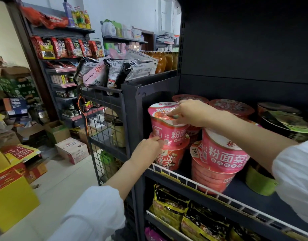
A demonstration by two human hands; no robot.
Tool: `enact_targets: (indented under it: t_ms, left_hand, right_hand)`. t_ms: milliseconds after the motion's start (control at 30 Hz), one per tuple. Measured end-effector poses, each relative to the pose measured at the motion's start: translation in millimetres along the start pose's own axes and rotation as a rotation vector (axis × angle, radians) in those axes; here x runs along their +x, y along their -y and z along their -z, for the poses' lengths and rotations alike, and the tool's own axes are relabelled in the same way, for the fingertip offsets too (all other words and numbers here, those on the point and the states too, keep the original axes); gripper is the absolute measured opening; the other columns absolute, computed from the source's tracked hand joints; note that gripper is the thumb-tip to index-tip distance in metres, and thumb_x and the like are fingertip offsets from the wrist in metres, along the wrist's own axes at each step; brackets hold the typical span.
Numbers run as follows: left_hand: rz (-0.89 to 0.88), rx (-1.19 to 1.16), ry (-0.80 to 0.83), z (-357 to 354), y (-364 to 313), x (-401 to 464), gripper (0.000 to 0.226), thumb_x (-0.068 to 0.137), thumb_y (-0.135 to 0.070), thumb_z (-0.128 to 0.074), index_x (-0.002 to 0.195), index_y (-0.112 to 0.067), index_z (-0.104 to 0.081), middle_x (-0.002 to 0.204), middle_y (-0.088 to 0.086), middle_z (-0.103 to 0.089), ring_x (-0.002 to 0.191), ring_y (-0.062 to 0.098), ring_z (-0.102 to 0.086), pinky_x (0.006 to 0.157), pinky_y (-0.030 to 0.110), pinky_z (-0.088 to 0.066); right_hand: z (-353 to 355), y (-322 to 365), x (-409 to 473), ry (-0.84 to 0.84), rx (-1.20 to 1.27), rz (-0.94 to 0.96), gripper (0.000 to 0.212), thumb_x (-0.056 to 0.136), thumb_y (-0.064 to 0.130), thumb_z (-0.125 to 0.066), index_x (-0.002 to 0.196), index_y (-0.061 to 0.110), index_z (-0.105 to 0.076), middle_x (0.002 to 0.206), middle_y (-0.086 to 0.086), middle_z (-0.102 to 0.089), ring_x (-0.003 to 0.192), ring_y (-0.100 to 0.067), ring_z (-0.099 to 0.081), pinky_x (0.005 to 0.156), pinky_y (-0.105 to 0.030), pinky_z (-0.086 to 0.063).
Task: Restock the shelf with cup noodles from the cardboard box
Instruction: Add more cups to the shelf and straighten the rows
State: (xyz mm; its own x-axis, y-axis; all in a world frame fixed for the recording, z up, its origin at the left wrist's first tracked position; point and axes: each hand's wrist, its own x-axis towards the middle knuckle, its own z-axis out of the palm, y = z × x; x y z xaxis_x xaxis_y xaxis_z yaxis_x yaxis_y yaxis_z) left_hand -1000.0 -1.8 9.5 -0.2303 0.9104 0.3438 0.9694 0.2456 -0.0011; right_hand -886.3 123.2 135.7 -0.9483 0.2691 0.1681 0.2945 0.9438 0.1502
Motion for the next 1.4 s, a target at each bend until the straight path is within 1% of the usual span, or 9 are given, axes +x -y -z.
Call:
enact_targets:
  t_ms: [167,267,400,533,667,767,900,1133,1400]
  left_hand:
    - [0.102,-0.082,-0.083,2,-1,1,0.017,0.092,-0.030,-0.055,0.099,-0.017,-0.064,0.109,-0.006,-0.059,0.099,0.016,-0.060,0.080,0.032,-0.049]
    - [0.127,-0.153,-0.051,3,6,2,0.016,0.087,-0.032,-0.063,0.098,-0.021,-0.067,0.111,-0.008,-0.059,0.101,0.012,-0.058,0.081,0.032,-0.050]
    - [0.204,-0.358,-0.058,0,12,-1,0.020,0.083,-0.030,-0.070,0.098,-0.018,-0.071,0.106,-0.005,-0.058,0.099,0.012,-0.056,0.086,0.035,-0.050]
    - [0.222,-0.351,-0.106,-1,10,-1,0.016,0.080,-0.028,-0.072,0.089,-0.015,-0.069,0.094,-0.007,-0.059,0.088,0.013,-0.060,0.078,0.031,-0.050]
    - [0.233,-0.310,-0.115,-2,11,0,0.021,0.080,-0.031,-0.072,0.089,-0.014,-0.063,0.092,-0.006,-0.057,0.083,0.011,-0.058,0.073,0.023,-0.043]
    - [0.233,-0.328,-0.104,-1,11,-2,0.022,0.079,-0.030,-0.073,0.088,-0.013,-0.063,0.092,-0.006,-0.057,0.081,0.009,-0.056,0.072,0.023,-0.043]
    - [0.178,-0.308,-0.031,6,19,-3,0.014,0.085,-0.026,-0.068,0.092,-0.015,-0.068,0.100,-0.006,-0.061,0.089,0.008,-0.054,0.078,0.021,-0.039]
    - [0.187,-0.256,-0.039,10,12,-5,0.014,0.086,-0.027,-0.066,0.092,-0.015,-0.067,0.101,-0.007,-0.060,0.093,0.012,-0.057,0.075,0.023,-0.037]
    - [0.178,-0.278,-0.009,18,-4,-7,0.015,0.089,-0.026,-0.062,0.100,-0.017,-0.061,0.108,-0.003,-0.056,0.098,0.016,-0.058,0.081,0.034,-0.050]
  right_hand:
    - [-3,-4,1,0.048,-0.031,-0.003,0.056,0.090,0.019,-0.060,0.142,0.030,-0.041,0.126,-0.007,-0.049,0.117,-0.026,-0.049,0.084,-0.028,-0.040]
    - [-4,-4,1,0.080,-0.047,-0.051,0.049,0.092,0.009,-0.051,0.139,0.019,-0.045,0.134,-0.011,-0.047,0.122,-0.029,-0.045,0.098,-0.036,-0.043]
    - [-3,-3,-2,0.100,-0.022,-0.076,0.048,0.093,0.003,-0.047,0.138,0.017,-0.046,0.136,-0.010,-0.052,0.122,-0.027,-0.050,0.094,-0.034,-0.043]
    - [3,1,-2,0.081,-0.015,-0.088,0.046,0.090,0.021,-0.058,0.136,0.023,-0.051,0.130,-0.010,-0.056,0.117,-0.029,-0.053,0.092,-0.038,-0.048]
    - [-8,20,1,-0.109,-0.103,-0.107,0.051,0.085,0.054,-0.056,0.119,0.017,-0.063,0.115,-0.010,-0.057,0.109,-0.027,-0.053,0.082,-0.037,-0.046]
    - [-9,26,1,-0.045,-0.038,-0.106,0.050,0.087,0.047,-0.058,0.120,0.011,-0.059,0.119,-0.012,-0.049,0.113,-0.027,-0.046,0.086,-0.037,-0.044]
    - [-1,20,-2,0.089,-0.012,-0.097,0.040,0.089,0.020,-0.060,0.127,0.011,-0.053,0.118,-0.011,-0.060,0.104,-0.027,-0.058,0.085,-0.038,-0.053]
    - [-14,40,-1,-0.111,-0.096,-0.147,0.040,0.092,0.033,-0.055,0.127,0.013,-0.055,0.121,-0.016,-0.052,0.117,-0.032,-0.046,0.088,-0.039,-0.043]
    - [-1,33,-17,0.008,0.010,-0.149,0.053,0.091,0.035,-0.057,0.139,0.018,-0.041,0.135,-0.012,-0.047,0.124,-0.029,-0.045,0.093,-0.037,-0.043]
